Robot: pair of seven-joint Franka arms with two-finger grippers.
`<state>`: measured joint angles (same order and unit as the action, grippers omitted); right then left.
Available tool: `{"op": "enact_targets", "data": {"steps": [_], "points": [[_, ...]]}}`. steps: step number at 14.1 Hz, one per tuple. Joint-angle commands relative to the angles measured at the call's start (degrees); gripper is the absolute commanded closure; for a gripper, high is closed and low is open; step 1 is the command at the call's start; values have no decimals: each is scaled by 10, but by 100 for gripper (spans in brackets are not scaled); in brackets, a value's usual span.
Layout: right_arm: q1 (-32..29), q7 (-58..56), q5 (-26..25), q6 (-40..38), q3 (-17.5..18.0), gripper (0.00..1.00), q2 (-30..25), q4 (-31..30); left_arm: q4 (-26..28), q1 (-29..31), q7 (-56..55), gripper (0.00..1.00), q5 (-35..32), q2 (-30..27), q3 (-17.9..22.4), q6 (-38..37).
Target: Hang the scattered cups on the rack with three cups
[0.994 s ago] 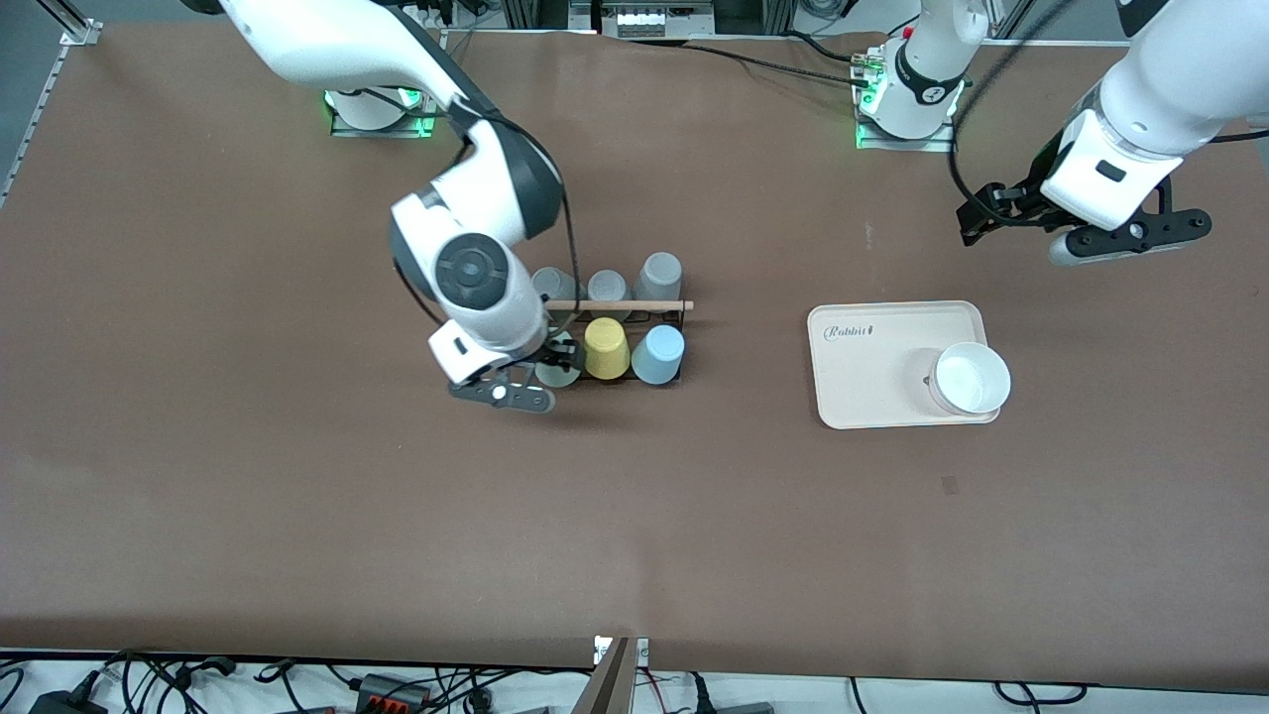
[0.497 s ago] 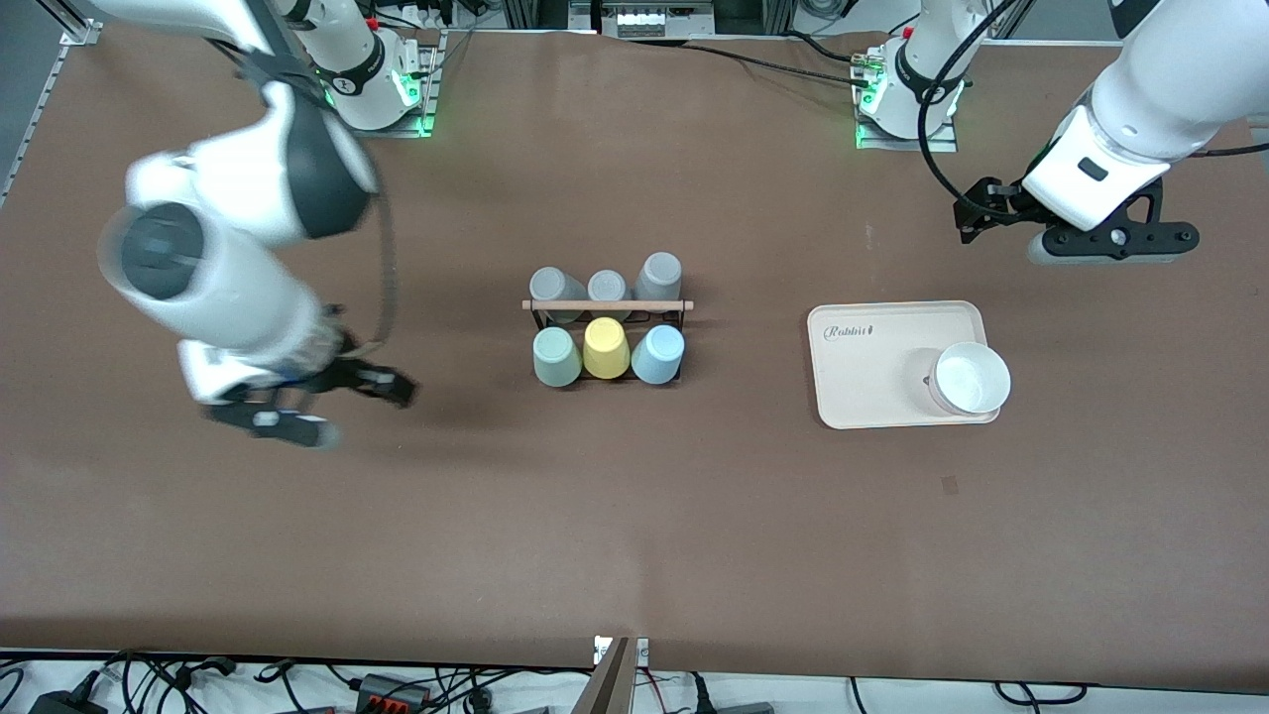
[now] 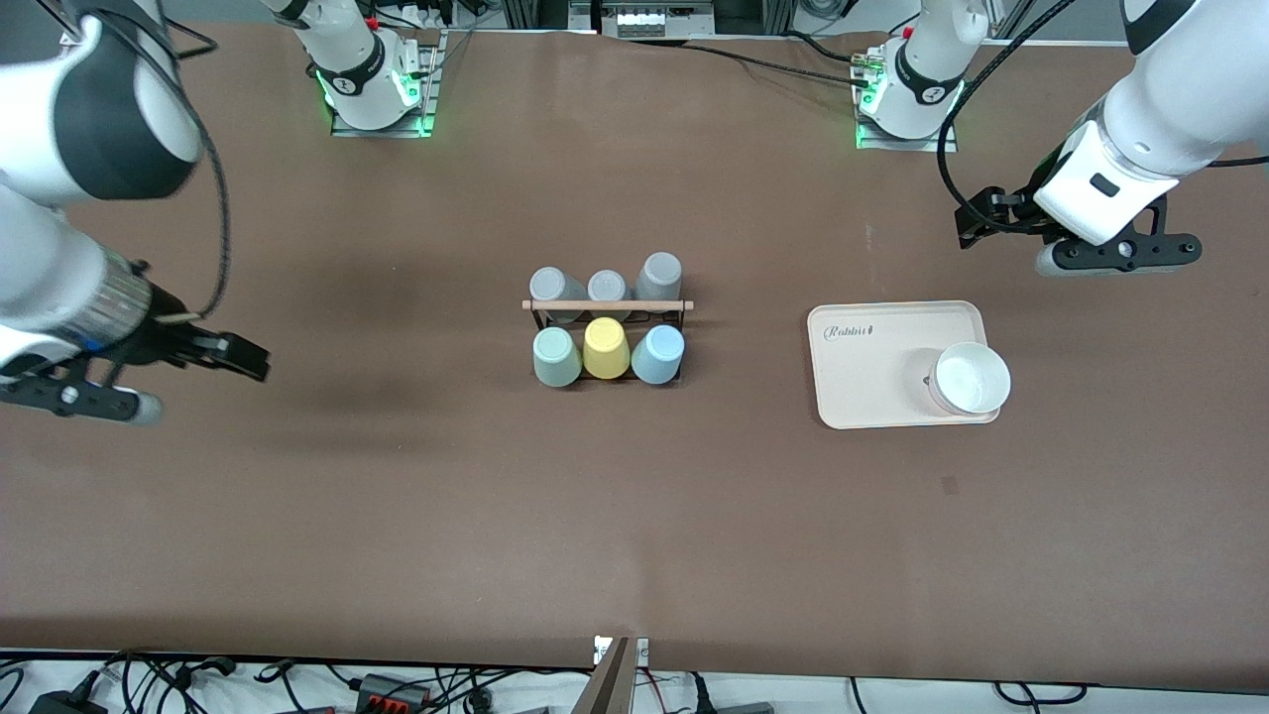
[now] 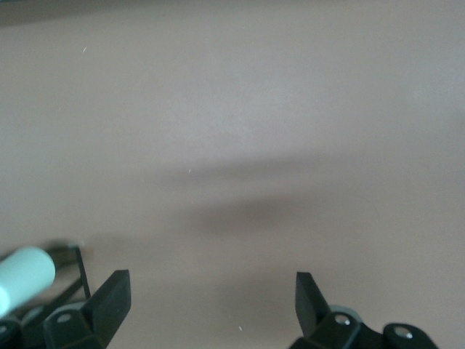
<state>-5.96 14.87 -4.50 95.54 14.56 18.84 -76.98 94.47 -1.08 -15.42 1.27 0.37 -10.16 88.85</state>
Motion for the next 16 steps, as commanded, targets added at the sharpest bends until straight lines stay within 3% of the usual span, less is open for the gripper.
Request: {"op": "enact_targets", "data": {"steps": [1, 4, 6, 7, 11, 16], "points": [[-111, -51, 12, -17, 91, 0, -51, -47, -13, 1, -8, 0, 8, 2, -7, -15], [-80, -44, 12, -21, 71, 0, -103, -90, -13, 1, -8, 0, 8, 2, -7, -13], [15, -43, 15, -4, -35, 0, -129, -127, -14, 1, -8, 0, 8, 2, -7, -11], [40, -43, 16, 6, -67, 0, -140, -144, -14, 1, -8, 0, 9, 2, -7, -10], [50, -44, 17, 44, -86, 0, -180, -206, -13, 2, -7, 0, 9, 2, -6, -11], [44, -53, 39, -3, -85, 0, -132, -122, -16, 1, -7, 0, 13, 4, -6, -10]]}}
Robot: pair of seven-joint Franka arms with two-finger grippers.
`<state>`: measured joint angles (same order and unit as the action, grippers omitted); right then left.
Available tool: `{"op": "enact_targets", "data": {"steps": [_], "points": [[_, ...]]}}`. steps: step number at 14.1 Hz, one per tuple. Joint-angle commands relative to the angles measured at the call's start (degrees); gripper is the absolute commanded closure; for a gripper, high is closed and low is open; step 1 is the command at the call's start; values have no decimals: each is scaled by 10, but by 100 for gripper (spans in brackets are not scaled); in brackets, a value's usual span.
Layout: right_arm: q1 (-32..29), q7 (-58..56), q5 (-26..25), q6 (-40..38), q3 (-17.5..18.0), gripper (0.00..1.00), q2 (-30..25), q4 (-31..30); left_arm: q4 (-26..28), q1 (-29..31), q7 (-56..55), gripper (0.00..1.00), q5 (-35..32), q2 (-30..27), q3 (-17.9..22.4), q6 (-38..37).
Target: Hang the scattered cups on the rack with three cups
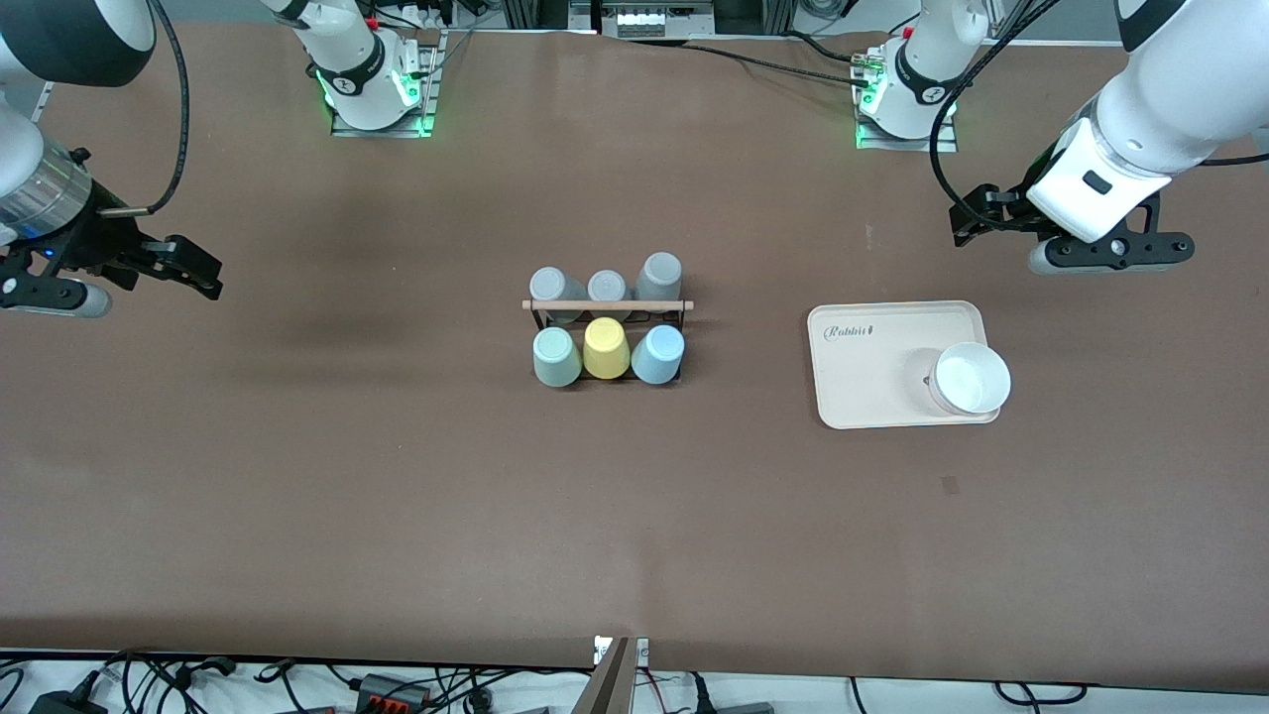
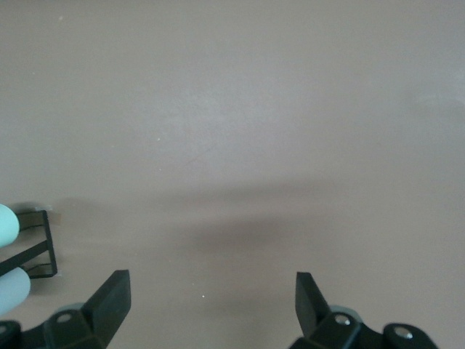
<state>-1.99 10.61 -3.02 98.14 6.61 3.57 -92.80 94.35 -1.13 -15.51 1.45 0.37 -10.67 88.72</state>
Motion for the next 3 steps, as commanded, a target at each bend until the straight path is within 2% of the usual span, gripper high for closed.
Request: {"op": "enact_targets", "data": {"steps": [1, 3], "points": [[3, -16, 25, -33, -5, 0, 21, 35, -14, 3, -6, 0, 11, 4, -1, -9], [-3, -28, 28, -32, -7, 0, 20, 39, -14, 3, -6, 0, 11, 4, -1, -9]]}}
